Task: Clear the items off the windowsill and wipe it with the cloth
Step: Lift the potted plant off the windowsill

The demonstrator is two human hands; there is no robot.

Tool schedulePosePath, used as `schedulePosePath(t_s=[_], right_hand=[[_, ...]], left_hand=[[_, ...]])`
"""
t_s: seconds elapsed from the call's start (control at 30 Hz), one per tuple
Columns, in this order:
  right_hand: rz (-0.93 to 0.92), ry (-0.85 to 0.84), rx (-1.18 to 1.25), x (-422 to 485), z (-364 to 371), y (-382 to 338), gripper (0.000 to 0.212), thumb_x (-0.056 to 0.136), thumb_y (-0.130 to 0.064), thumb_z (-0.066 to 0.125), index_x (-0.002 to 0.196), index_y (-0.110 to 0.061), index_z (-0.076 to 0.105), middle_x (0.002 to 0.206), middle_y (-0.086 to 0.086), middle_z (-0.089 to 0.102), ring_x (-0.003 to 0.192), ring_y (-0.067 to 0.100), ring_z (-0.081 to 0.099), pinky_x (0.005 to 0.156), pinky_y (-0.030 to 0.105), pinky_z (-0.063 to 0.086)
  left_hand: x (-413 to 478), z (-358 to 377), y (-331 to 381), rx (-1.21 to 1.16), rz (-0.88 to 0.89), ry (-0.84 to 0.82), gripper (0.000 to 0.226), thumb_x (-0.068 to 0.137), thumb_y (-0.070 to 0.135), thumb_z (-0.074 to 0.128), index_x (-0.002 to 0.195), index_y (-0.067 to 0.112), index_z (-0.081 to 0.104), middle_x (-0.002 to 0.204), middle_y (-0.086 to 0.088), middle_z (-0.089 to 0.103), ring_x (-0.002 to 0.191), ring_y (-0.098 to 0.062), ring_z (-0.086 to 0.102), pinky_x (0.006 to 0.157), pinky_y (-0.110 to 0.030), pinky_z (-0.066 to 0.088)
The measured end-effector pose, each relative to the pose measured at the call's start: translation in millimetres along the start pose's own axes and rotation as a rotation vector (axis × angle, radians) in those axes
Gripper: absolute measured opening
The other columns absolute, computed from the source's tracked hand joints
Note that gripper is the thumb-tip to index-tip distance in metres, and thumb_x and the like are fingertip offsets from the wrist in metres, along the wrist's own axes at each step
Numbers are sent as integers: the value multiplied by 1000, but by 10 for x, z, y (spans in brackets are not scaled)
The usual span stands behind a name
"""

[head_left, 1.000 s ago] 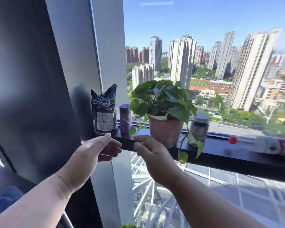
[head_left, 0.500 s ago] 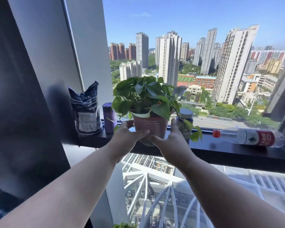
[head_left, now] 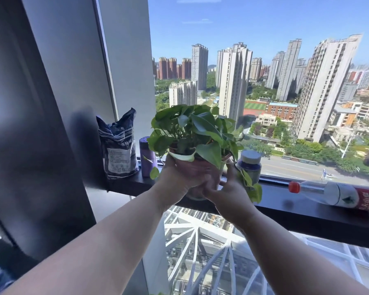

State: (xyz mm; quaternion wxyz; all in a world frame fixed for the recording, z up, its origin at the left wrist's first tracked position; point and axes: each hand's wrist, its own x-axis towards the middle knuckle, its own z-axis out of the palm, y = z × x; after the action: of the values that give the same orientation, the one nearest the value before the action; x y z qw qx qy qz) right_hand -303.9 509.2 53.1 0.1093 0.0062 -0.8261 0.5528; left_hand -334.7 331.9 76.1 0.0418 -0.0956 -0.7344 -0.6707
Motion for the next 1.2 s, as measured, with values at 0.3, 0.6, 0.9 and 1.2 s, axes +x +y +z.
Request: schedulePosePath(t_s=[0.3, 0.6, 0.9, 1.2], right_hand=[[-84, -265, 395, -257, 188, -163, 56, 81, -19, 85, 118, -51, 58, 114, -12, 73, 102, 2, 72, 83, 35, 65], [-72, -764, 702, -606, 1073, -822, 67, 74, -28, 65, 133, -58, 57, 143, 0, 63, 135, 24, 56, 111, 58, 32], [-97, -1179, 679, -1167, 2863, -1641, 53, 72, -29, 59, 118, -52, 69, 140, -8, 67, 122, 13, 61, 106, 48, 37], [65, -1233, 727, -1455, 4298, -2203, 79, 69, -16, 50, 148, -21, 51, 144, 19, 62, 111, 28, 46, 92, 44, 28]], left_hand=[[-613, -416, 52, 190, 162, 140, 27, 74, 42, 89, 93, 28, 77, 80, 30, 79, 73, 8, 75, 64, -12, 57], [-1505, -1522, 435, 138, 259, 340, 33, 67, 21, 95, 98, 24, 82, 99, 1, 86, 97, -13, 82, 83, -21, 61], [-2686, -3043, 517, 316, 287, 672, 54, 67, 1, 95, 96, 45, 83, 100, 14, 86, 96, -2, 80, 84, -16, 59], [-3105, -4287, 192, 439, 221, 888, 40, 71, 19, 95, 100, 44, 83, 104, 20, 84, 100, 2, 78, 87, -12, 57]])
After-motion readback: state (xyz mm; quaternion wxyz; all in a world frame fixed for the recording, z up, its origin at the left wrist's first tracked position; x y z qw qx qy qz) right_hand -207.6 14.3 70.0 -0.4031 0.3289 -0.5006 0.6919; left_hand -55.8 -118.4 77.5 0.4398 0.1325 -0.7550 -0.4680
